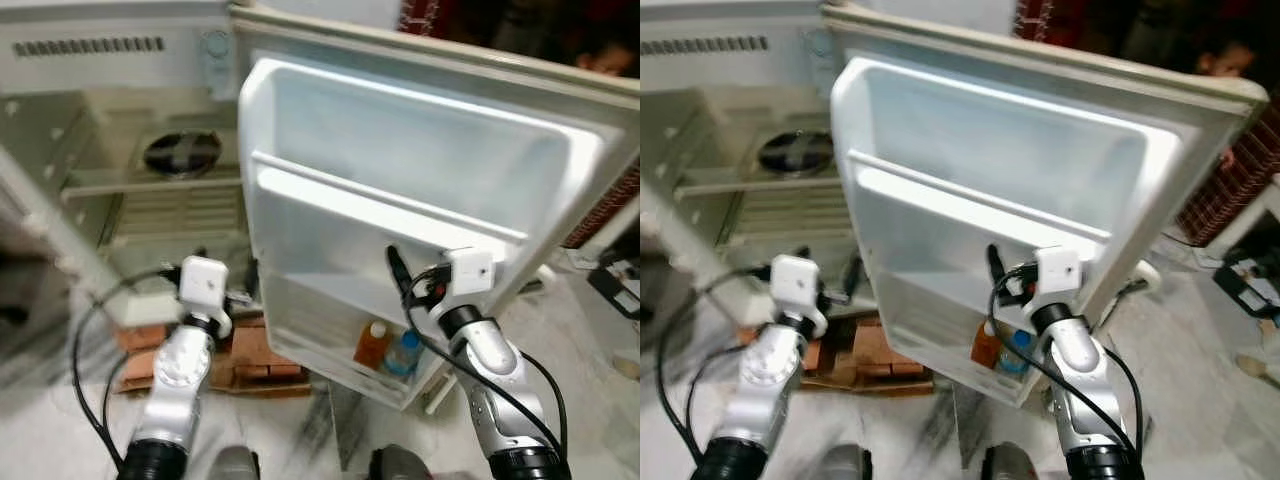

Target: Restocking fridge

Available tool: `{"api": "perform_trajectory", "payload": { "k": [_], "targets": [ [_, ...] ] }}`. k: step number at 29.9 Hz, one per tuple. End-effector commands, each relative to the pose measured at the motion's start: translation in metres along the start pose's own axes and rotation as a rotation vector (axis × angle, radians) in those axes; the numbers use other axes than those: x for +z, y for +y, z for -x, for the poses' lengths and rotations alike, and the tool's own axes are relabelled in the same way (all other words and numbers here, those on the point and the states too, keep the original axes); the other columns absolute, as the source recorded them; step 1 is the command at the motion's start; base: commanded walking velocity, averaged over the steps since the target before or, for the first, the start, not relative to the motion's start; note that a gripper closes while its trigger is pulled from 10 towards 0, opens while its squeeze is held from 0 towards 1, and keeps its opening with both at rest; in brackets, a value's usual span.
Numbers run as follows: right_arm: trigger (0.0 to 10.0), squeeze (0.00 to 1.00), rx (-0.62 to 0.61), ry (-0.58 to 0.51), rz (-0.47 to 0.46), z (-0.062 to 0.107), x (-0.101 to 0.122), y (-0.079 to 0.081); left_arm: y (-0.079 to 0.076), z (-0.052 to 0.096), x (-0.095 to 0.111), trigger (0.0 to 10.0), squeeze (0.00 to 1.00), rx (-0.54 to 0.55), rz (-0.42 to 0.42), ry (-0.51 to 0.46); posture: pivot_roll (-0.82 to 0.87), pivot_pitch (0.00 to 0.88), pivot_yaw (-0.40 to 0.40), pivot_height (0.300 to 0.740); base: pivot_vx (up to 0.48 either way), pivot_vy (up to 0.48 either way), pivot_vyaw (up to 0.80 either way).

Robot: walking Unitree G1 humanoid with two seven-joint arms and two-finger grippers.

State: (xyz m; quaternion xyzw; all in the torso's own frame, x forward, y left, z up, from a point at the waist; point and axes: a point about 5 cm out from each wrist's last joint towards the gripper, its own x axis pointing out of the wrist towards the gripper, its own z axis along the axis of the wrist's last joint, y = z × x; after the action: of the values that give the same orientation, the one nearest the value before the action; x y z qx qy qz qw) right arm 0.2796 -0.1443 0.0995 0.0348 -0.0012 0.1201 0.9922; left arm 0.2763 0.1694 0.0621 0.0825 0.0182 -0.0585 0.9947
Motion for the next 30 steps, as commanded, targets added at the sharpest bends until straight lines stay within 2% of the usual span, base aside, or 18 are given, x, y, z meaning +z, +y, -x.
{"api": "perform_trajectory", "payload": {
  "k": [1, 5, 23, 30],
  "targets": [
    [10.0, 0.0, 0.007, -0.015, -0.005, 0.0013, 0.003, -0.0019, 0.0087, 0.0053, -0.0088, 10.0, 0.0, 0.025, -0.01, 0.04, 0.03, 0.0, -0.025, 0.711, -0.33, 0.0, 0.0],
    [10.0, 0.0, 0.034, -0.019, -0.002, 0.0013, 0.0034, -0.0004, 0.008, 0.0038, -0.0089, 10.0, 0.0, 0.024, -0.01, 0.039, 0.03, 0.0, -0.026, 0.74, -0.306, 0.0, 0.0],
    [10.0, 0.0, 0.05, -0.012, -0.004, -0.0035, 0.0021, -0.0024, 0.0084, 0.0019, -0.0077, 10.0, 0.0, 0.022, -0.014, 0.025, 0.03, 0.0, -0.03, 0.74, -0.016, 0.0, 0.0],
    [10.0, 0.0, -0.011, -0.048, 0.026, -0.0061, 0.0071, -0.0068, 0.01, 0.0029, -0.0065, 10.0, 0.0, 0.001, -0.007, 0.011, 0.03, 0.0, -0.026, 0.74, 0.0, 0.0, 0.0]
  ]
}}
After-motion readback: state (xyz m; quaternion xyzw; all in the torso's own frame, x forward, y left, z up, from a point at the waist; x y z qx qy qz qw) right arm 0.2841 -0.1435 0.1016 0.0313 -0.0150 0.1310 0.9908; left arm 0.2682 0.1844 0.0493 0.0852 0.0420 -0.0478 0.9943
